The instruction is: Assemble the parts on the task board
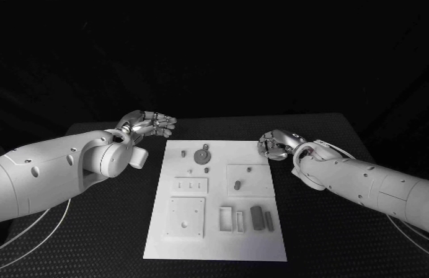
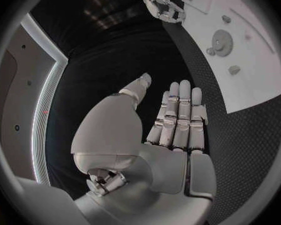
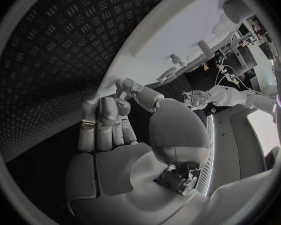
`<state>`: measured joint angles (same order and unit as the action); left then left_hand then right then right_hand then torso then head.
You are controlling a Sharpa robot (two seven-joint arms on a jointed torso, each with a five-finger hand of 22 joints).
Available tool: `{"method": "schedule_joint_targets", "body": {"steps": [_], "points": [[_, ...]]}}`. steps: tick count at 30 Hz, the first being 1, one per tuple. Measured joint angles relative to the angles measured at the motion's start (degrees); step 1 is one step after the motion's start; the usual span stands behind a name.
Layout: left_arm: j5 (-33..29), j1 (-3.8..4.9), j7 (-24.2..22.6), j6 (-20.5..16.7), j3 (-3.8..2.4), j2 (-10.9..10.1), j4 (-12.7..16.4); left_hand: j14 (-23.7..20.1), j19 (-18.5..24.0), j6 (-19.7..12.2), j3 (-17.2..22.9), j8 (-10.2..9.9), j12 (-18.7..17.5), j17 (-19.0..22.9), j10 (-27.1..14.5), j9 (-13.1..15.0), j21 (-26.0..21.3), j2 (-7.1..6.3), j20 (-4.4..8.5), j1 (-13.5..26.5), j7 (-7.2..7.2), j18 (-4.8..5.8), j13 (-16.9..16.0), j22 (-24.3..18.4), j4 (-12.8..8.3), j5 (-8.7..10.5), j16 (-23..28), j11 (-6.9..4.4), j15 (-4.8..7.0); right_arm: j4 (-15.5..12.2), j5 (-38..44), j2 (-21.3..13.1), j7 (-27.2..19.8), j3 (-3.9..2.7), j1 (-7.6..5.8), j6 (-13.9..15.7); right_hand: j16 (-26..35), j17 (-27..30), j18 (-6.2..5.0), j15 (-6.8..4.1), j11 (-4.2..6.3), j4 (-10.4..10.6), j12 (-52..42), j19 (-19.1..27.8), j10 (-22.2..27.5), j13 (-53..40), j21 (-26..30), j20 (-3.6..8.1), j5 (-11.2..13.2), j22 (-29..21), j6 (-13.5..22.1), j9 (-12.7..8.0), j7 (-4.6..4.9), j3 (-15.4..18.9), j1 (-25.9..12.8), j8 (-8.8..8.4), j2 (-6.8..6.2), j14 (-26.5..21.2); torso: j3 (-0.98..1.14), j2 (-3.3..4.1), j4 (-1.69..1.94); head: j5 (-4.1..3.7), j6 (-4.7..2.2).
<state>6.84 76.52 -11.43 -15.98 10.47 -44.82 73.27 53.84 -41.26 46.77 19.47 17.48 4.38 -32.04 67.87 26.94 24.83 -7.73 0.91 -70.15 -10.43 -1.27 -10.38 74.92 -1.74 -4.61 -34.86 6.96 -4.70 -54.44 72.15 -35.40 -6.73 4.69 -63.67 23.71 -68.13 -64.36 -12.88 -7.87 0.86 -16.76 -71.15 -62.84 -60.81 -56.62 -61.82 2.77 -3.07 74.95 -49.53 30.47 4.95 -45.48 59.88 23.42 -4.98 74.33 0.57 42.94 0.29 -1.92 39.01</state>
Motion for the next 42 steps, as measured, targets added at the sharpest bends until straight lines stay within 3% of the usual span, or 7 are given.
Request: {"method": "schedule_joint_targets", "body": {"steps": [4,17,33,42], "points": [[0.11,0.00,0.04,0.03,0.00,-0.08,0.19,0.00,0.00,0.00,0.00,0.00,0.00,0.00,0.00,0.07,0.00,0.00,0.00,0.00,0.00,0.00,-0.05,0.00,0.00,0.00,0.00,0.00,0.00,-1.37,1.93,-0.35,1.38,0.00,-0.01,0.49,0.00,0.00,-0.03,0.00,0.01,0.16,0.00,-0.02,-0.01,-0.07,0.00,0.02,0.00,0.00,-0.02,0.32,-0.02,-0.16,0.00,0.31,0.00,0.00,-0.02,0.01,-0.01,0.06,0.08],[0.37,0.01,0.13,0.08,-0.01,-0.11,0.48,0.00,0.00,0.20,0.13,0.00,0.00,0.00,0.00,0.15,0.00,0.04,0.00,0.51,0.20,0.00,-0.16,-0.01,-0.13,0.00,0.00,0.00,0.00,-1.56,6.06,1.06,5.36,-0.03,-0.08,0.36,0.00,0.01,-0.03,0.00,0.21,0.16,0.00,-0.22,-0.20,-0.07,-0.30,0.21,0.00,0.00,-0.18,1.00,-0.18,-0.47,-0.22,0.31,-0.23,0.02,-0.05,0.01,0.01,0.08,-0.04],[0.45,0.01,0.18,0.10,-0.01,-0.04,0.32,0.00,0.00,0.20,0.12,0.00,0.00,0.00,0.00,0.14,0.00,0.04,0.00,0.50,0.20,-0.01,-0.15,-0.01,-0.13,0.00,0.00,0.00,0.00,-0.14,5.52,2.00,5.70,0.03,-0.02,-0.14,0.00,0.02,-0.05,-0.22,0.32,0.16,0.00,-0.42,-0.32,-0.06,-0.30,0.23,0.00,-0.01,-0.32,1.20,-0.32,-0.47,-0.44,0.31,-0.45,0.18,0.07,0.00,0.03,0.02,0.09],[0.46,0.01,0.19,0.11,-0.01,-0.04,0.27,0.00,0.00,0.20,0.26,0.00,0.00,0.00,0.00,0.14,0.00,0.24,0.00,0.71,0.20,0.00,-0.15,-0.02,-0.26,0.00,0.00,0.00,0.00,-0.76,4.75,1.53,5.31,0.03,-0.01,-0.08,0.00,0.02,-0.05,-0.22,0.41,0.16,0.00,-0.52,-0.40,-0.06,-0.29,0.32,0.00,-0.02,-0.35,1.29,-0.35,-0.47,-0.44,0.31,-0.45,0.18,0.09,-0.03,-0.03,0.12,0.13]]}}
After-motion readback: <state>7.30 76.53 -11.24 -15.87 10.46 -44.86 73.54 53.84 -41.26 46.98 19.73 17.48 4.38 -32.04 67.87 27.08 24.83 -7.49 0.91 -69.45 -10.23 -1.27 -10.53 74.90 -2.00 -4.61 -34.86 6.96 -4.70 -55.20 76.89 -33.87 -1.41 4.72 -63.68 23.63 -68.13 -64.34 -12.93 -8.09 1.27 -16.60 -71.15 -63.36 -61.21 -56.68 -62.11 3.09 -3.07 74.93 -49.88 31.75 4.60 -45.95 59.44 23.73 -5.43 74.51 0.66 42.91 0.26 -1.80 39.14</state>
